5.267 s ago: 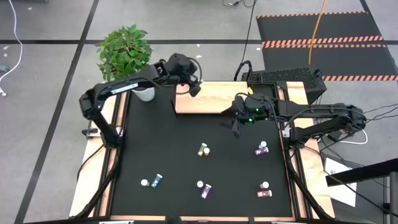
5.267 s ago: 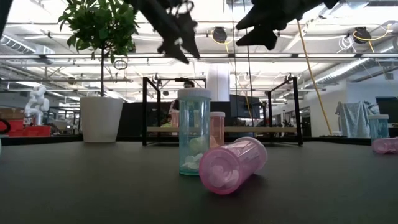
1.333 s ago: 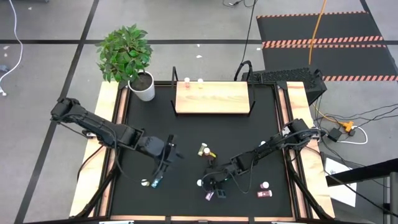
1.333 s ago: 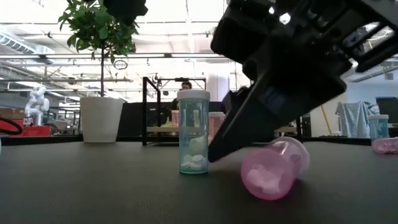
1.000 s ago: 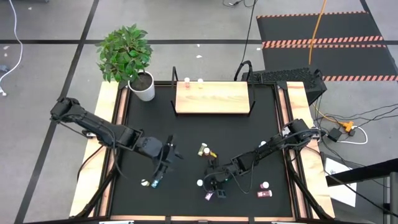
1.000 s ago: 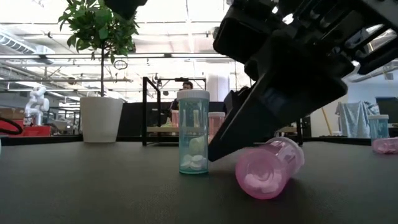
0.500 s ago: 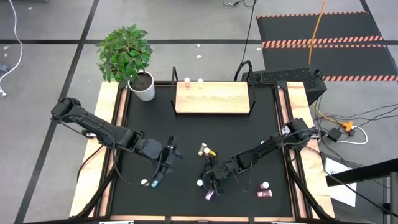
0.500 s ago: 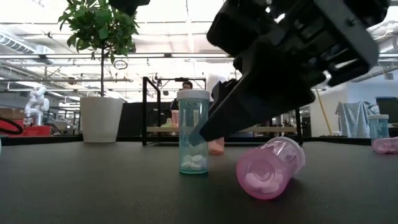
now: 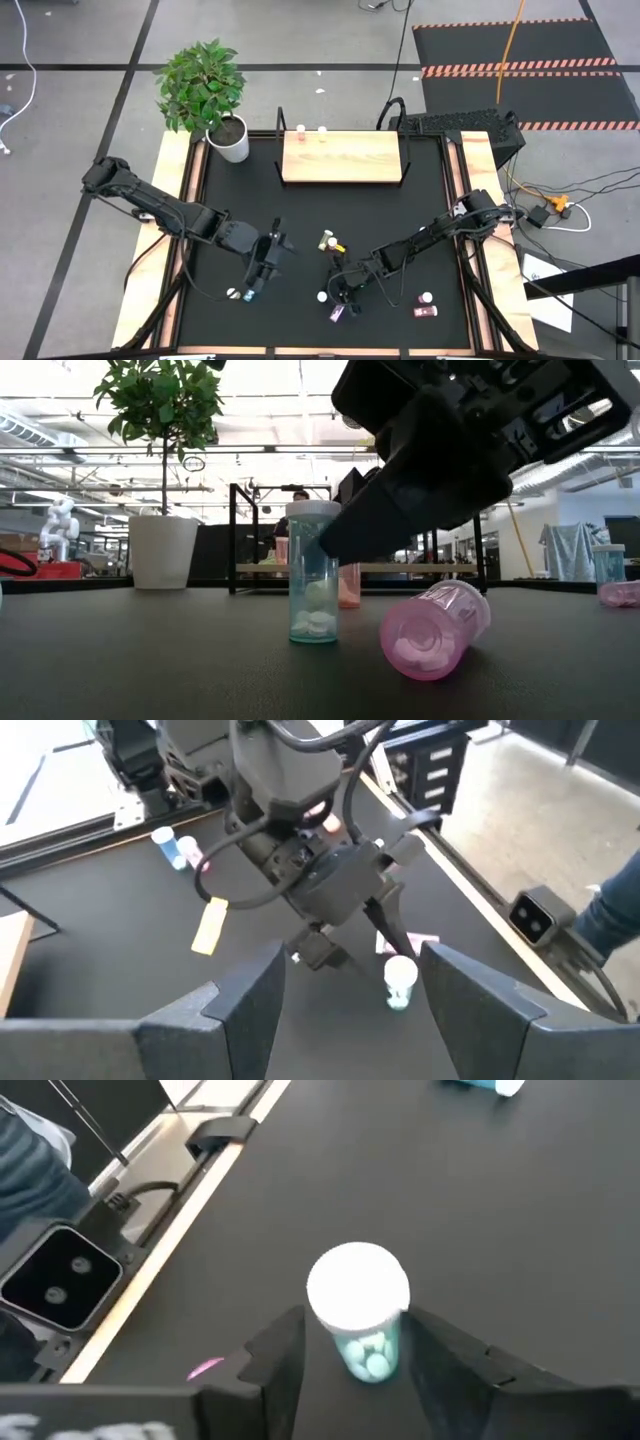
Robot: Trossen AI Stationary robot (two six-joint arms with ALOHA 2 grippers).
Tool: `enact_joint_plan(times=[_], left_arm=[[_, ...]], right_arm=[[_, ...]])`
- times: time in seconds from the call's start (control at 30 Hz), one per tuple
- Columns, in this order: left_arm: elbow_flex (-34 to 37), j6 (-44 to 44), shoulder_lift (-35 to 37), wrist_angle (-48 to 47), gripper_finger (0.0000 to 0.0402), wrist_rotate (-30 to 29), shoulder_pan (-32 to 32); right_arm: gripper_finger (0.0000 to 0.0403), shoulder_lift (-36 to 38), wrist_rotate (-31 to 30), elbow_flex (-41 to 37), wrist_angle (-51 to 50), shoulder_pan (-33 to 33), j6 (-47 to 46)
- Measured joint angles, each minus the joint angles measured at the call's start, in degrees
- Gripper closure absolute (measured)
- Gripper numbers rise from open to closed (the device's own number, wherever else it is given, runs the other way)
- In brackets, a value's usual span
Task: Pick and place medicine bottles onto shelf by color
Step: Put the bottom right blue pill bottle on the shelf
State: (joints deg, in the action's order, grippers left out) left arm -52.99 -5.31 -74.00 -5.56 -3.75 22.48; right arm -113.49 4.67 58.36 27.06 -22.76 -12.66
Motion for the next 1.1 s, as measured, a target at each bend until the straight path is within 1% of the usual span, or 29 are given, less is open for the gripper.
enact_joint_plan(times=[0.13, 0.3, 0.37, 0.43, 0.5, 0.57, 0.63, 0.73, 0.8, 0.83, 0.97, 1.03, 1.1], left_arm=[[0.00, 0.68, 0.00, 0.10, 0.0169, -2.55, 0.00], [0.00, 2.93, 0.00, 2.44, 0.0169, -2.84, 0.00], [0.00, 5.01, 0.00, 3.33, 0.0169, -3.15, -0.16], [0.02, 7.89, 0.35, 4.93, 0.0169, -5.44, -0.94], [0.04, 9.79, 1.79, 5.67, 0.0169, -7.94, -2.14], [0.04, 12.02, 3.45, 7.45, 0.0169, -9.71, -3.63], [0.04, 15.28, 4.89, 7.84, 0.0169, -9.89, -5.20], [-0.02, 20.88, 5.39, 7.67, 0.0169, -9.90, -7.52], [-0.02, 23.51, 5.13, 7.01, 0.0169, -9.93, -8.41], [-0.02, 24.30, 4.44, 7.47, 0.0169, -10.08, -8.61], [0.05, 26.96, -1.15, 12.75, 0.0169, -9.81, -8.71], [-0.74, 26.84, -4.32, 16.93, 0.0169, -9.83, -8.55], [-2.88, 26.86, -7.10, 18.09, 0.0169, -9.82, -9.02]], right_arm=[[0.0270, 0.00, 0.00, -0.01, -0.35, 0.70, 1.43], [0.0297, 0.00, -0.17, -0.01, -0.16, 1.02, 0.76], [0.0303, 0.00, -2.15, -0.01, 0.09, 1.14, -2.68], [0.0307, 0.29, -5.25, -0.01, 0.07, 1.44, -7.22], [0.0307, 1.17, -7.68, -0.03, 0.32, 1.66, -8.97], [0.0306, 3.27, -8.76, -0.03, -0.10, 1.76, -8.32], [0.0306, 6.16, -10.39, -0.01, -1.49, 1.80, -6.61], [0.0306, 11.29, -13.65, 0.01, -8.73, 2.88, -3.20], [0.0306, 15.02, -15.25, 0.00, -14.89, 4.23, -2.67], [0.0306, 16.82, -14.83, -0.01, -17.48, 5.12, -3.04], [0.0306, 23.83, -8.71, 0.00, -25.85, 9.02, -8.50], [0.0305, 26.92, -7.47, -0.01, -28.68, 10.29, -10.08], [0.0305, 29.37, -6.68, 0.01, -29.91, 11.20, -10.11]])
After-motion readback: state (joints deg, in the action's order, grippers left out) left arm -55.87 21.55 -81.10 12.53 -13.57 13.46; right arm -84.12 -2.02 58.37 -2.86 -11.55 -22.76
